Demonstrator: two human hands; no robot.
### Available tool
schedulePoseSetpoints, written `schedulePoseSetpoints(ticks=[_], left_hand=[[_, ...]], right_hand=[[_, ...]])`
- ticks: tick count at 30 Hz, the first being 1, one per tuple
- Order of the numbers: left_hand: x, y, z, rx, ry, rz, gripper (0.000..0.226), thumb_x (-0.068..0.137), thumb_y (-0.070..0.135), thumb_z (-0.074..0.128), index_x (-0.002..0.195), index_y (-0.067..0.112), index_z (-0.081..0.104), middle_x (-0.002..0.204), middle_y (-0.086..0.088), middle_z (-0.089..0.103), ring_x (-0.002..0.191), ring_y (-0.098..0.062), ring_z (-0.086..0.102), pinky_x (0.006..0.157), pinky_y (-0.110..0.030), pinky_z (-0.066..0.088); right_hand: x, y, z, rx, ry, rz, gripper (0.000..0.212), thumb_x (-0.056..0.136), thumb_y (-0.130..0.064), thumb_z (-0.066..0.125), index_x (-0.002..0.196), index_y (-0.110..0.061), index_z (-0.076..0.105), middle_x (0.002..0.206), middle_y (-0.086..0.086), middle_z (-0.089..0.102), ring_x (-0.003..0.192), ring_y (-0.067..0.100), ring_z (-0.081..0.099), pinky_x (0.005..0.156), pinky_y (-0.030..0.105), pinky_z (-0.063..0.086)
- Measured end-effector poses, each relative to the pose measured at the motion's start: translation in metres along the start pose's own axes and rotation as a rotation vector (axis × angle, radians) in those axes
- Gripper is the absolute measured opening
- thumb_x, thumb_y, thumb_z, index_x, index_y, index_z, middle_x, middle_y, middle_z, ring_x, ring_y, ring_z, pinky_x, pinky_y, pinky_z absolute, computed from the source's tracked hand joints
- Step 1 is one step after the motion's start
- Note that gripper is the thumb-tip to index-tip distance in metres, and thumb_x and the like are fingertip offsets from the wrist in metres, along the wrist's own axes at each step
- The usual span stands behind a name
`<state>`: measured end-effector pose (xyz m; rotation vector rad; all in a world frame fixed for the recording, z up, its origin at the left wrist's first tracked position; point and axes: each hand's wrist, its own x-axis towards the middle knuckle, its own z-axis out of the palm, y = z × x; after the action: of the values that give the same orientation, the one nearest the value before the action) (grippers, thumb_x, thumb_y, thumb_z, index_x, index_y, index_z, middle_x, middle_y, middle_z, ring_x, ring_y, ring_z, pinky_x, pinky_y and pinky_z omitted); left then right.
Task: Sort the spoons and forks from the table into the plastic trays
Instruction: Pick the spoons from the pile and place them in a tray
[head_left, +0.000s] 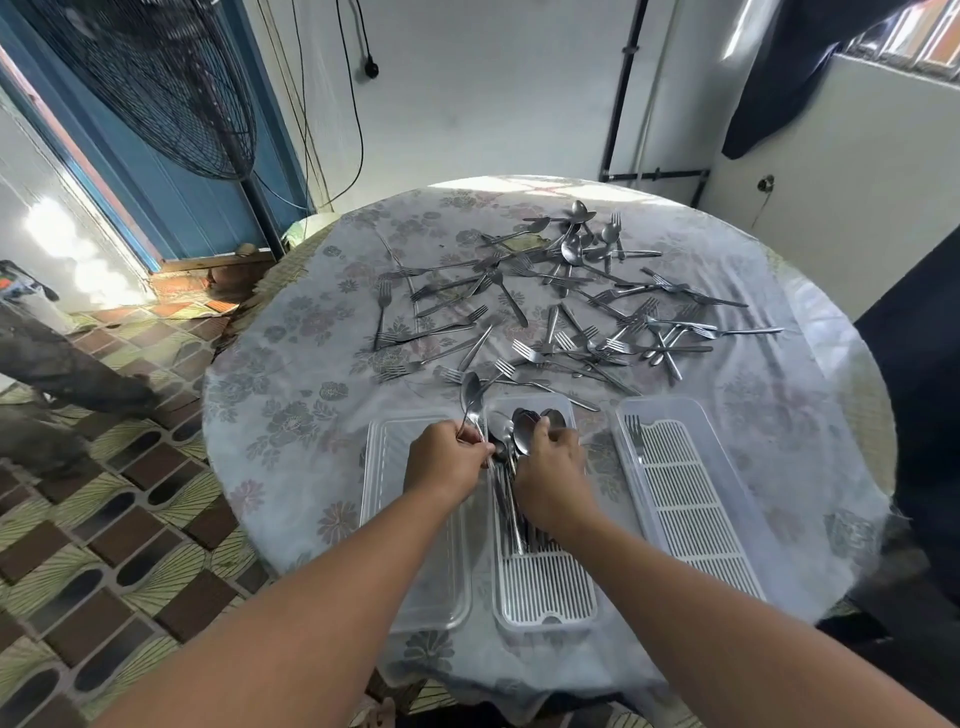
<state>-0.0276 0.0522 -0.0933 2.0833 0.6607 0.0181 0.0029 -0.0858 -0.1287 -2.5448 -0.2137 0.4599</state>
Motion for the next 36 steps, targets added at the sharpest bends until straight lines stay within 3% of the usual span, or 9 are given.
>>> schedulePoseSetpoints(ticks=[6, 10, 13, 18, 21, 26, 29, 31, 36], left_hand=[[0.001, -0.001, 0.004, -0.010, -0.023, 0.033, 0.018, 0.086, 0.027, 0.082, 0.077, 0.026, 0.066, 0.076, 0.008, 0.071, 0.075, -0.007, 0.068, 0.074, -0.027, 0.055], [0.002, -0.001, 0.004, -0.012, -0.028, 0.047, 0.017, 0.087, 0.027, 0.081, 0.078, 0.026, 0.066, 0.075, 0.008, 0.073, 0.076, -0.007, 0.070, 0.072, -0.025, 0.055], [0.005, -0.003, 0.000, -0.006, -0.020, 0.042, 0.012, 0.087, 0.027, 0.080, 0.083, 0.023, 0.070, 0.074, 0.008, 0.074, 0.076, -0.007, 0.072, 0.073, -0.024, 0.056], [0.008, -0.007, -0.004, 0.003, -0.012, 0.013, 0.011, 0.088, 0.029, 0.080, 0.090, 0.020, 0.072, 0.076, 0.008, 0.074, 0.075, -0.007, 0.070, 0.057, -0.016, 0.047], [0.007, -0.007, -0.004, 0.006, -0.014, 0.017, 0.011, 0.089, 0.028, 0.079, 0.090, 0.020, 0.072, 0.076, 0.007, 0.074, 0.070, -0.005, 0.069, 0.050, -0.012, 0.044], [0.008, -0.006, -0.001, 0.023, -0.030, 0.031, 0.013, 0.088, 0.028, 0.080, 0.090, 0.019, 0.072, 0.080, 0.004, 0.075, 0.077, -0.008, 0.070, 0.061, -0.019, 0.048], [0.007, -0.006, 0.002, 0.026, -0.033, 0.035, 0.012, 0.088, 0.029, 0.080, 0.088, 0.021, 0.071, 0.079, 0.005, 0.076, 0.079, -0.010, 0.071, 0.067, -0.022, 0.051], [0.007, -0.006, 0.004, 0.036, -0.037, 0.040, 0.012, 0.088, 0.029, 0.080, 0.088, 0.022, 0.070, 0.079, 0.006, 0.075, 0.079, -0.009, 0.071, 0.070, -0.025, 0.054], [0.003, 0.002, 0.013, 0.053, -0.055, 0.061, 0.011, 0.087, 0.028, 0.080, 0.085, 0.022, 0.071, 0.076, 0.007, 0.075, 0.077, -0.010, 0.070, 0.075, -0.029, 0.058]], right_hand=[[0.000, 0.004, 0.006, -0.246, 0.164, -0.172, 0.029, 0.100, -0.029, 0.057, 0.128, -0.019, 0.056, 0.131, 0.010, 0.046, 0.118, 0.031, 0.050, 0.090, 0.040, 0.046], [0.004, -0.001, 0.006, -0.298, 0.156, -0.115, 0.026, 0.101, -0.034, 0.060, 0.117, -0.015, 0.062, 0.125, 0.007, 0.052, 0.098, 0.030, 0.065, 0.076, 0.043, 0.056], [0.008, -0.001, 0.005, -0.283, 0.172, -0.095, 0.028, 0.100, -0.035, 0.062, 0.113, -0.010, 0.062, 0.119, 0.008, 0.050, 0.092, 0.032, 0.066, 0.067, 0.039, 0.049], [0.012, 0.000, 0.005, -0.200, 0.181, -0.068, 0.026, 0.098, -0.036, 0.056, 0.100, -0.012, 0.066, 0.108, 0.006, 0.053, 0.079, 0.027, 0.064, 0.070, 0.043, 0.058], [0.016, -0.002, 0.005, -0.075, 0.189, -0.017, 0.030, 0.098, -0.043, 0.057, 0.093, -0.014, 0.064, 0.106, 0.003, 0.053, 0.077, 0.023, 0.060, 0.069, 0.036, 0.051], [0.016, -0.005, 0.005, 0.198, 0.219, 0.063, 0.022, 0.101, -0.039, 0.051, 0.095, -0.018, 0.055, 0.103, 0.002, 0.054, 0.083, 0.015, 0.054, 0.077, 0.037, 0.048], [0.005, -0.002, 0.002, 0.253, 0.211, 0.037, 0.015, 0.104, -0.026, 0.047, 0.093, -0.016, 0.053, 0.090, 0.000, 0.057, 0.077, 0.011, 0.053, 0.062, 0.028, 0.039], [0.000, 0.003, 0.004, 0.250, 0.173, 0.046, 0.017, 0.104, -0.022, 0.046, 0.093, -0.015, 0.056, 0.087, -0.001, 0.060, 0.075, 0.011, 0.056, 0.061, 0.029, 0.046], [-0.002, 0.016, 0.011, 0.110, 0.126, 0.051, 0.018, 0.098, -0.008, 0.056, 0.115, -0.010, 0.055, 0.108, 0.006, 0.064, 0.090, 0.021, 0.059, 0.077, 0.035, 0.052]])
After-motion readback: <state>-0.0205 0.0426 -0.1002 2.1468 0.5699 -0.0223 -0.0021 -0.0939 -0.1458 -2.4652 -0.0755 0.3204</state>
